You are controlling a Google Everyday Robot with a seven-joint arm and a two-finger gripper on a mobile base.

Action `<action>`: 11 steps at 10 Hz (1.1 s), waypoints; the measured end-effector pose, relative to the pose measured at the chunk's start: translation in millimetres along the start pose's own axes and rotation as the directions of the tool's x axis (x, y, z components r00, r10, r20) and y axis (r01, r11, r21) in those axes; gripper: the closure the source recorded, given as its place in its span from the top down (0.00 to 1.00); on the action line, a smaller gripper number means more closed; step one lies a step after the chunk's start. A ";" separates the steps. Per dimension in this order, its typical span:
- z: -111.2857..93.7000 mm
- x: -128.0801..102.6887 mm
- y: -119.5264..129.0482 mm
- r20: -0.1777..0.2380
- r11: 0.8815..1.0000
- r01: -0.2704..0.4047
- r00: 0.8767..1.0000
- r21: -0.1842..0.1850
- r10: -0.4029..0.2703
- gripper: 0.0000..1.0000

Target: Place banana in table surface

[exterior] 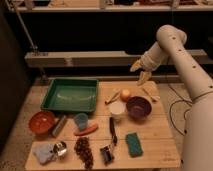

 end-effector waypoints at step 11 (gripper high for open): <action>125.0 -16.9 -20.3 -0.024 0.966 0.147 0.988 -0.212 -0.155 0.65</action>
